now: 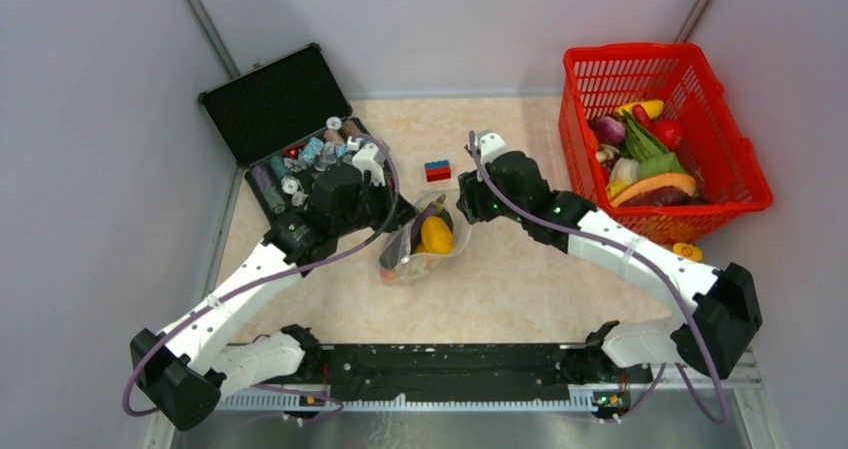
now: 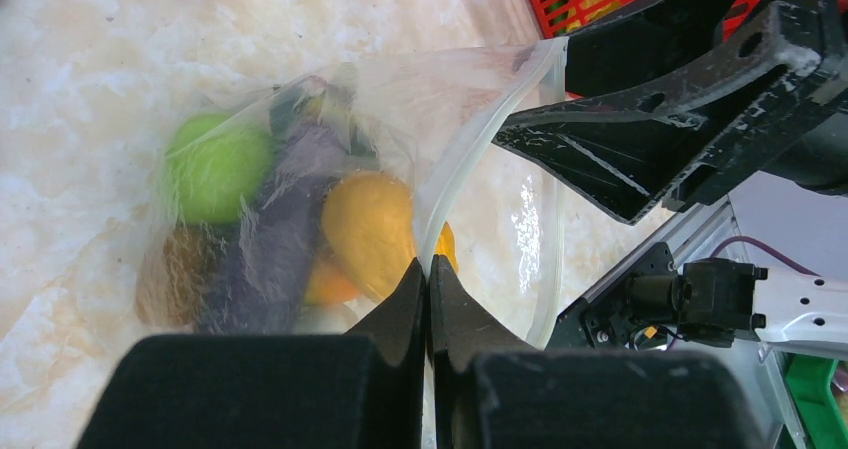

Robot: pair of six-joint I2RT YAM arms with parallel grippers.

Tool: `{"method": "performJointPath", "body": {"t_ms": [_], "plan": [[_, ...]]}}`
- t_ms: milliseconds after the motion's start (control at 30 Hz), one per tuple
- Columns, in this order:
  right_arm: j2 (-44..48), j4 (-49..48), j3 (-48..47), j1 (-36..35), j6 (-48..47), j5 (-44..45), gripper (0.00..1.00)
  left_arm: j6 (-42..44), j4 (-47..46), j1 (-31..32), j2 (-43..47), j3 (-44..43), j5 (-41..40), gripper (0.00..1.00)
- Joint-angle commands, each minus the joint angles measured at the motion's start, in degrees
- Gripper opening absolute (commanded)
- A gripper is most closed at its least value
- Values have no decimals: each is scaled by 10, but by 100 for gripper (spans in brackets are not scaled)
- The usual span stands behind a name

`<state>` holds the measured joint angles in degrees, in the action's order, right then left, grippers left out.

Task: Place the food in the zip-top bag and seal the zipper
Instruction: Place the fake fruit in the zipper food storage bag.

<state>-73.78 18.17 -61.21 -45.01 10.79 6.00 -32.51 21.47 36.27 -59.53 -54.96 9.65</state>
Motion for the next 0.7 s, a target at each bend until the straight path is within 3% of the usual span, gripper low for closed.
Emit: {"method": "performJointPath", "body": {"t_ms": [0,200,333,467,667], "plan": [[-8,-15,-39,3,20,0,47,-2,-14,1,4,-18,5,0],[1,4,-42,2,37,17,47,-3,-18,1,6,-16,7,0],[28,15,-28,3,79,35,60,-2,-21,1,6,-13,7,0],[72,3,11,3,139,33,64,1,-21,1,5,-13,7,0],[81,-51,63,3,220,-27,44,3,-26,1,5,-10,9,0]]}}
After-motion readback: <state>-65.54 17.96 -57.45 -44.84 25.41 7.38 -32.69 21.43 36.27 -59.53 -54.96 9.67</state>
